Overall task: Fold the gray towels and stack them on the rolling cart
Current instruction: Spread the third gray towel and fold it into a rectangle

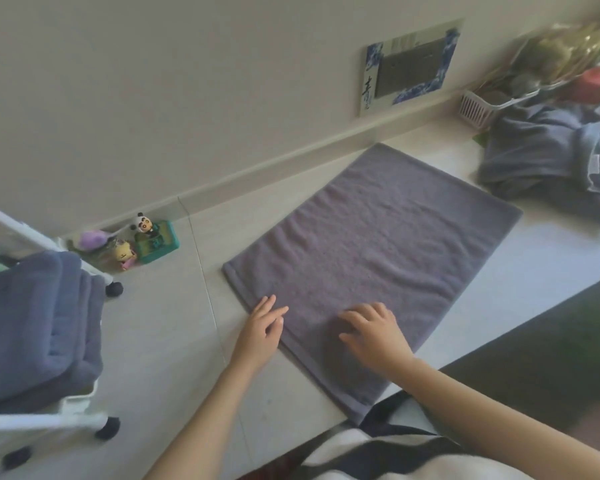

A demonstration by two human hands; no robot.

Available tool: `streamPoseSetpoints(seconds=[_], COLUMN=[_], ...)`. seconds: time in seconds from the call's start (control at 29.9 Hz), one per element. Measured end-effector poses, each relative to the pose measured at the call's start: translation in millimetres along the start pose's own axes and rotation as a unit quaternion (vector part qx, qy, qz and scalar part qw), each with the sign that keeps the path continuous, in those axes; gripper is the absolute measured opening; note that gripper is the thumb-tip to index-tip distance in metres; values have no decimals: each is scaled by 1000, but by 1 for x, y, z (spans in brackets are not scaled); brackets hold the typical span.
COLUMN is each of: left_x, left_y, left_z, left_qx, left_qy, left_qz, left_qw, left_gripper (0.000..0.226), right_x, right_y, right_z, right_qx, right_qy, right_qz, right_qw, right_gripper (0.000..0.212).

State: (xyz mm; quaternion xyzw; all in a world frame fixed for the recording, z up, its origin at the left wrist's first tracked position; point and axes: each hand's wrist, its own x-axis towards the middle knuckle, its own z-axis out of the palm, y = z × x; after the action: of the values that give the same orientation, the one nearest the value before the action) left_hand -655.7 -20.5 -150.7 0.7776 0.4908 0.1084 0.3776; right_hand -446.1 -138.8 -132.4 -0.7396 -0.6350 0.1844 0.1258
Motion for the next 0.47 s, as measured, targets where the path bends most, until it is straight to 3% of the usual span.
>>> streamPoseSetpoints(seconds=[0.1, 0.23, 0.47], left_x=[-1, -3, -10], left_y=[4, -3, -9], left_z=[-8, -9, -13], left_qx=[-30, -20, -29], left_qy=[-29, -84, -137], left_qz=[-10, 16, 21], left_qw=[999, 996, 990], left_gripper=[28, 24, 32], right_x=[-6, -8, -5], right_y=[-22, -30, -37], right_z=[20, 31, 44], right_qx=[48, 11, 41], right_qy=[-7, -62, 57], right_qz=[-89, -73, -62], right_qw=[995, 995, 996], right_gripper=[44, 56, 22])
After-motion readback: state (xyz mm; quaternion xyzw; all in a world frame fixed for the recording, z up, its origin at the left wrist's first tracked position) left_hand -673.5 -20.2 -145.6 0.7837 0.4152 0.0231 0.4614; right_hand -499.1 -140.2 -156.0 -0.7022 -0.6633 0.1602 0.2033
